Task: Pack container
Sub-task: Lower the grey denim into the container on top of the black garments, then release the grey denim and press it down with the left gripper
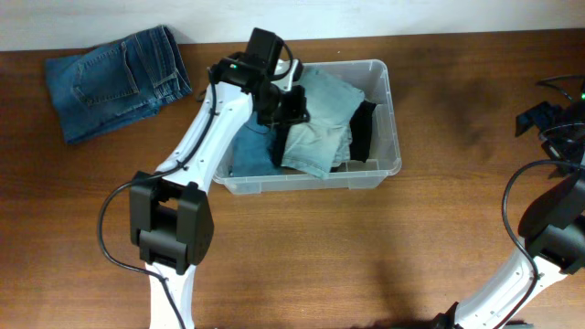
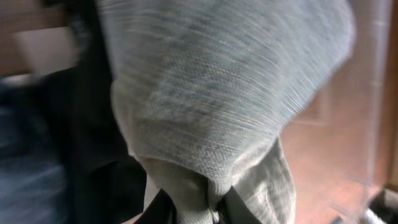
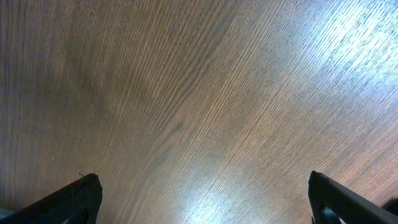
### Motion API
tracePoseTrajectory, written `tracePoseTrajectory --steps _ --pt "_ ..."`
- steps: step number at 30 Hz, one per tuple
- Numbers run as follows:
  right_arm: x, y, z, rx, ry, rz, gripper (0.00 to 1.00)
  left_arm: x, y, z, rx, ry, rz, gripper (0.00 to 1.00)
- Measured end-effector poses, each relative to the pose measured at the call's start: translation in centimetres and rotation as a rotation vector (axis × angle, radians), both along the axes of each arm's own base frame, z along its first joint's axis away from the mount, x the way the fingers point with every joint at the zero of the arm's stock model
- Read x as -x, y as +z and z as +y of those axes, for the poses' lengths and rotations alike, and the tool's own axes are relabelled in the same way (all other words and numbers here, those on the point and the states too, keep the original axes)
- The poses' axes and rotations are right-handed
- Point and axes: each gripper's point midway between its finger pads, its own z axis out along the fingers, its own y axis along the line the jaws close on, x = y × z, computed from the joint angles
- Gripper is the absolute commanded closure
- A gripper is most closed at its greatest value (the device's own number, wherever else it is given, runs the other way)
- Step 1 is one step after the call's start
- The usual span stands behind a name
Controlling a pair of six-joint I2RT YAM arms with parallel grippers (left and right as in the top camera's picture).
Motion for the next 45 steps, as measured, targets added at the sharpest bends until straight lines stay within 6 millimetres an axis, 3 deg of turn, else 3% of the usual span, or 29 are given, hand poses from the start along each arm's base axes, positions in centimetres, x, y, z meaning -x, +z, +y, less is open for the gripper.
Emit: tracePoseTrajectory --steps 3,5,6,9,10,15,20,26,30,31,35,38,41,45 --pt "0.0 0.0 0.0 0.000 0.000 0.000 0.02 -0.3 -0.5 1.4 -0.052 0.031 0.003 0.81" --pt "0.0 0.0 0.0 0.000 0.001 0.000 0.02 -0.4 -0.9 2.3 -0.096 0.053 0.005 0.74" --pt "0.0 0.0 0.0 0.000 0.000 0.000 0.02 -0.5 -1.1 2.8 -0.118 0.066 0.004 0.66" --pt "0.0 0.0 0.0 0.000 0.000 0.000 0.02 -0.7 -1.8 4.8 -0.213 0.109 0.002 0.24" --pt "0.0 0.0 0.0 0.000 0.001 0.000 0.02 -0.7 -1.9 5.3 -0.232 0.119 0.003 0.21" --pt "0.0 0.0 0.0 0.000 0.000 0.000 0.02 -1.3 -2.3 7.9 -0.340 0.172 -0.017 0.18" --pt "0.0 0.0 0.0 0.000 0.001 0.000 0.02 -2.0 -1.9 8.6 -0.379 0.185 -0.052 0.18" --pt "0.0 0.0 0.0 0.000 0.001 0.000 0.02 -4.0 1.9 8.0 -0.370 0.135 -0.186 0.28" --pt "0.0 0.0 0.0 0.000 0.001 0.000 0.02 -4.6 3.8 7.0 -0.361 0.089 -0.255 0.46" --pt "0.0 0.0 0.0 0.000 0.000 0.000 0.02 -4.5 3.9 6.7 -0.360 0.078 -0.260 0.54" --pt "0.0 0.0 0.0 0.000 0.001 0.000 0.02 -4.0 3.9 5.3 -0.360 0.034 -0.275 0.85" --pt "0.0 0.0 0.0 0.000 0.001 0.000 0.02 -4.3 4.0 4.0 -0.345 0.015 -0.304 0.99" --pt "0.0 0.0 0.0 0.000 0.000 0.000 0.01 -4.7 3.1 2.8 -0.340 -0.002 -0.314 0.99" --pt "0.0 0.0 0.0 0.000 0.001 0.000 0.02 -5.3 -0.8 1.5 -0.354 -0.028 -0.280 0.99"
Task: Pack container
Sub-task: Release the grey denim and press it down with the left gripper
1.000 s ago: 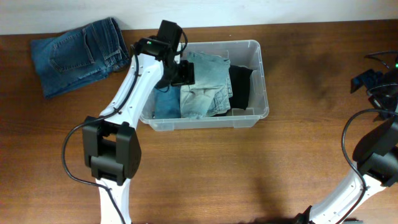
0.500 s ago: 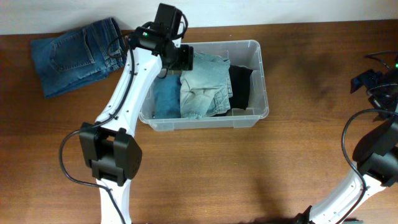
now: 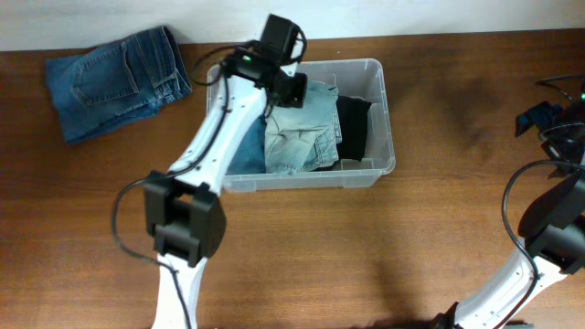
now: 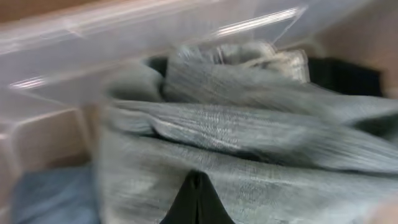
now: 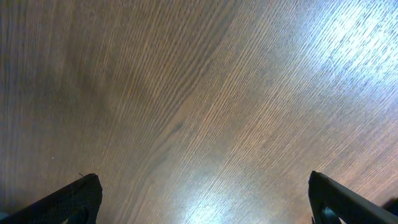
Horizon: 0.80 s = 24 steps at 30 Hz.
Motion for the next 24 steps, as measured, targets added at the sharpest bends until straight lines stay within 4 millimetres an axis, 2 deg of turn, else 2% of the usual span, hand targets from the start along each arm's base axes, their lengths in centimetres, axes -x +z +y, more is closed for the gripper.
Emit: tracePoseTrajectory --steps 3,6,18,20,23,24 --pt "0.0 0.0 0.0 0.000 0.000 0.000 0.02 -0.1 -3.6 -0.6 -0.024 -0.008 0.046 0.99" --pt "0.0 0.0 0.0 0.000 -0.001 0.001 0.02 -0.4 -4.8 -0.6 -0.033 -0.005 0.053 0.99" --pt "0.0 0.0 0.0 0.000 0.000 0.001 0.02 -0.5 -4.3 -0.7 -0.040 -0.031 0.040 0.99" --pt "0.0 0.0 0.0 0.000 -0.001 0.001 0.02 0.1 -3.6 -0.5 -0.046 -0.036 0.048 0.99" --pt "0.0 0.0 0.0 0.000 0.000 0.000 0.02 2.0 -2.3 -0.1 -0.054 -0.050 0.095 0.99" --pt "0.0 0.0 0.0 0.000 -0.001 0.000 0.02 3.1 -0.8 -0.1 -0.042 -0.062 0.109 0.99"
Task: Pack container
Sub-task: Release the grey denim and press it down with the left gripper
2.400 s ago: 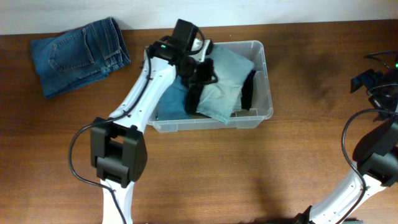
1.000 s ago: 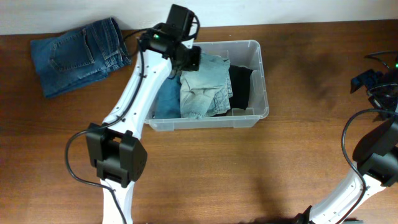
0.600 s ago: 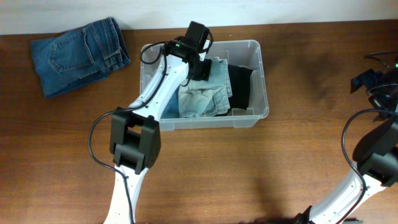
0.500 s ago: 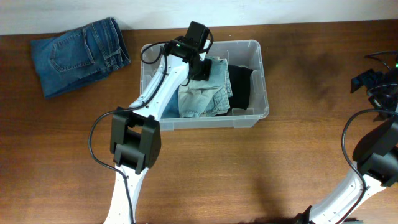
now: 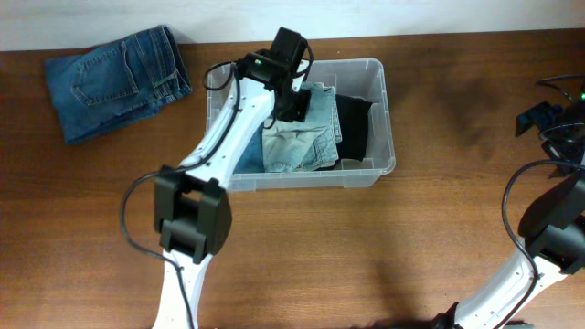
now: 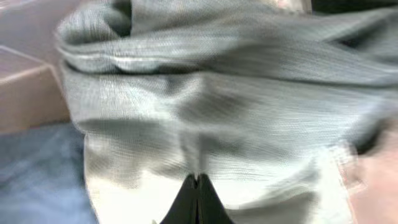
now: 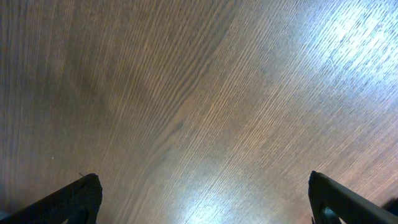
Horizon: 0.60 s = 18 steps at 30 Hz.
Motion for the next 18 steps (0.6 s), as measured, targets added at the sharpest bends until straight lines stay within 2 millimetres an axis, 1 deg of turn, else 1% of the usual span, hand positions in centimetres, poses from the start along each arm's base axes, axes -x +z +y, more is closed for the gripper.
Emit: tracePoseTrajectory --steps 4,6,9,11,15,18 --pt "0.0 0.0 0.0 0.000 0.000 0.000 0.02 2.3 3.2 0.0 0.036 -0.021 0.024 0.99" --pt "0.0 0.0 0.0 0.000 0.001 0.000 0.02 3.5 4.1 0.2 0.042 -0.028 0.049 0.99" --pt "0.0 0.0 0.0 0.000 0.001 0.000 0.02 5.7 3.9 0.9 0.024 -0.035 0.136 0.99" --pt "0.0 0.0 0.0 0.001 0.000 0.000 0.02 6.6 3.6 1.2 0.012 -0.035 0.176 0.99" --pt "0.0 0.0 0.0 0.000 0.000 0.000 0.02 7.1 3.5 1.2 0.011 -0.037 0.197 0.99" --pt "0.0 0.0 0.0 0.000 0.000 0.000 0.02 7.5 3.1 1.5 0.001 -0.036 0.221 0.99"
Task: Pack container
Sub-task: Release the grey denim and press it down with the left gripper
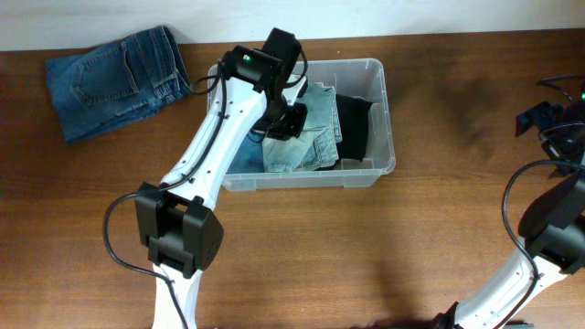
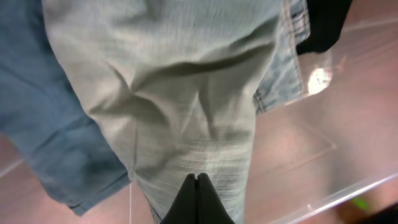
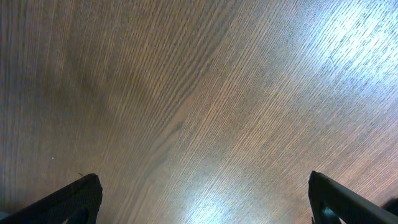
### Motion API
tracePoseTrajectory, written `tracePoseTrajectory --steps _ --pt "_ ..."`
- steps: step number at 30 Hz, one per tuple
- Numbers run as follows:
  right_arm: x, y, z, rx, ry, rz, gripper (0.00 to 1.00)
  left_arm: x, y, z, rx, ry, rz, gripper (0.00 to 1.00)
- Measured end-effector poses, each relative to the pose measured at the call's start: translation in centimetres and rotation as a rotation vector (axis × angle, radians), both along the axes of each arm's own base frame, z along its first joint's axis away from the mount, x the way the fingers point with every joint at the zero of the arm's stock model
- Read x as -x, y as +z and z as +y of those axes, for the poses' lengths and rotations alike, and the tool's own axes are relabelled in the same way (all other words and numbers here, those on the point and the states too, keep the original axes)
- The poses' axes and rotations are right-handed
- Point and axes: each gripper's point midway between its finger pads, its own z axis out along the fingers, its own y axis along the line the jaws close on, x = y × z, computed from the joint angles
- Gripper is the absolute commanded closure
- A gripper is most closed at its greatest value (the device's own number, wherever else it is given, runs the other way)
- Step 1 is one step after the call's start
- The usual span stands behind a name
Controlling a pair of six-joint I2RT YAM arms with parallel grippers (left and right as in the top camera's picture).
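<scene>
The clear plastic container (image 1: 388,110) stands at the table's back middle. Inside it lie a blue garment (image 1: 239,153) at the left, folded pale grey-green jeans (image 1: 311,137) in the middle and a black garment (image 1: 358,123) at the right. My left gripper (image 1: 285,122) hovers low over the pale jeans (image 2: 186,93) with its fingertips (image 2: 198,177) pressed together and no cloth between them. Another pair of blue jeans (image 1: 114,80) lies folded on the table, left of the container. My right gripper (image 3: 202,186) is wide open over bare wood.
The container's transparent front wall (image 2: 323,199) runs just beside my left gripper. The right arm (image 1: 548,219) stands at the table's far right edge, with black cables (image 1: 558,87) near it. Wooden table (image 1: 366,256) surrounds the container.
My left gripper has moved from the container's far side toward its front, still shut over the pale jeans, and its wrist has turned. The right arm has not moved.
My left gripper first pinched the pale jeans, which lay bunched across the container's middle and right. Then the jeans lay flatter in the middle and the gripper was shut and empty near the far wall. It stayed over them and now hovers nearer the front.
</scene>
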Motion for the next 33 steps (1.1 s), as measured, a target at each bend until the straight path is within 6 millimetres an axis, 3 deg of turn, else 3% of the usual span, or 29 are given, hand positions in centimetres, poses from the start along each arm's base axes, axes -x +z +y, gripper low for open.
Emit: tracePoseTrajectory --steps 12,16,21,25,29,33 --pt "0.0 0.0 0.0 0.000 0.000 0.000 0.02 1.9 -5.9 -0.2 0.009 -0.007 0.117 0.99" --pt "0.0 0.0 0.0 0.000 0.000 0.000 0.02 2.5 -7.2 -0.7 0.027 -0.015 0.135 0.99" --pt "0.0 0.0 0.0 0.000 0.000 0.000 0.02 2.5 -7.4 -1.0 0.028 -0.023 0.132 0.99" --pt "0.0 0.0 0.0 0.000 0.000 0.000 0.02 2.6 -6.2 -1.0 0.029 -0.024 0.136 0.99" --pt "0.0 0.0 0.0 0.000 0.000 0.000 0.02 1.3 -2.0 -1.8 0.068 -0.039 0.066 0.99" --pt "0.0 0.0 0.0 0.000 0.000 0.000 0.02 2.7 0.8 -0.9 0.042 -0.057 0.090 0.99"
